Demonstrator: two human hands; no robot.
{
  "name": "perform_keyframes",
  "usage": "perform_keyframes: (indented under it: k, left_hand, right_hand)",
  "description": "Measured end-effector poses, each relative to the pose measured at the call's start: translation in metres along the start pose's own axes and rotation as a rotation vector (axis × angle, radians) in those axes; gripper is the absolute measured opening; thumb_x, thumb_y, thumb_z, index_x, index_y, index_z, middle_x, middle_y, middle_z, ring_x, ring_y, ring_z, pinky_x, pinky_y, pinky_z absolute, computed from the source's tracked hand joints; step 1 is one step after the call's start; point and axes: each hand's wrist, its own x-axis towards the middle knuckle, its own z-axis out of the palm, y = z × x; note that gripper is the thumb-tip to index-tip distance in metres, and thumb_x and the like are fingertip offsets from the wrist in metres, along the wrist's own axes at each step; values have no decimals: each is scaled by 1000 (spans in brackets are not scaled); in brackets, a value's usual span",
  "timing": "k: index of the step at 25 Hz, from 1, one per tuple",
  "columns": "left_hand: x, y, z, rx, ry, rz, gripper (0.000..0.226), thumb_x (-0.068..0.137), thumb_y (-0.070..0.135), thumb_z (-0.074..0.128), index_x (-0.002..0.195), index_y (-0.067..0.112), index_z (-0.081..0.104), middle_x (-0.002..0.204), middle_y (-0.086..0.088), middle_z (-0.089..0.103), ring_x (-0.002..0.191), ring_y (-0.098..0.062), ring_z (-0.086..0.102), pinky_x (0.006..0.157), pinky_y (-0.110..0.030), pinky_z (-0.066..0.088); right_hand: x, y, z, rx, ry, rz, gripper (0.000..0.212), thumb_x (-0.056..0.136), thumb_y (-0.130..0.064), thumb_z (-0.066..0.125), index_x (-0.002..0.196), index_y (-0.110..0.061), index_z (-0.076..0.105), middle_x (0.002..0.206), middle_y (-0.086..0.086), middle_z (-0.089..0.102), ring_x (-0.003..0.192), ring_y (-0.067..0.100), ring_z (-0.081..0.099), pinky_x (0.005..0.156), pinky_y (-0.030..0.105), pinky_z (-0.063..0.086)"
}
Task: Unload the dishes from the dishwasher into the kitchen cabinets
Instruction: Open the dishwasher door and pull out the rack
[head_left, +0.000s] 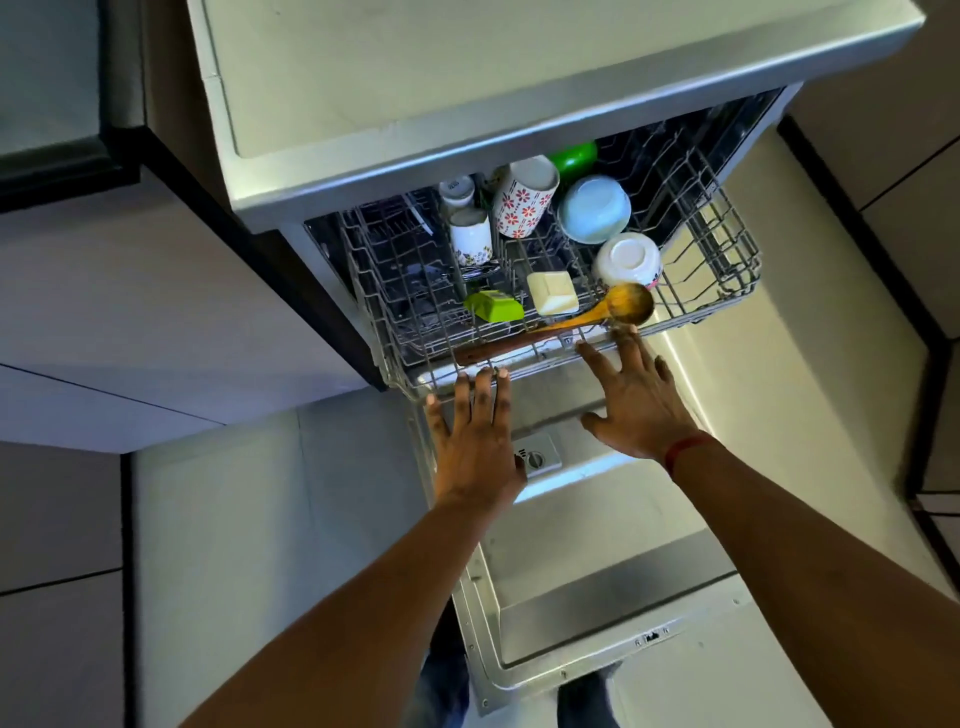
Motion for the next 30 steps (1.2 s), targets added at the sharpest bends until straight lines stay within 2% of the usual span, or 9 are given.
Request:
perform_keyframes:
  k: [5,11,20,25,30]
  left_hand:
    - [-15,11,6,-26,10,-33,103,79,32,61,152,23,-12,161,-2,-4,147,-28,-14,115,-61,-7]
    - [-33,28,14,-41,14,-68,100,82,31,61,153,22,-9,161,-3,-4,147,-29,-15,115,-62,-4]
    - [-61,40,16,-25,12,-70,96,84,35,61,153,19,-4,160,-6,3,148,-31,-5,116,-60,-2]
    - [-88,52,24,-9,-15,-47,99,84,37,62,153,19,-5,160,-7,2,148,-32,-5,116,-60,-2]
    - [-105,65,30,0,-19,-66,95,85,37,60,153,18,-3,160,-8,5,148,-33,-1,116,-61,0]
  right_hand:
    - [-13,5,3,-11,14,-6,92,78,-44,70,152,-33,15,159,15,5,148,33,2,115,58,22]
    - [-32,16,8,-31,13,-35,94,78,-45,69,153,-33,15,159,15,5,148,33,4,115,58,21]
    - [-59,21,10,-71,-2,-63,90,75,-48,70,150,-32,24,154,18,17,144,36,18,115,57,23]
    - [-87,30,21,-79,-16,-57,91,74,-50,72,150,-34,24,156,17,14,145,36,17,115,57,23]
    - [-106,35,27,-88,-2,-63,89,71,-53,72,146,-32,30,153,18,21,142,37,24,109,59,32]
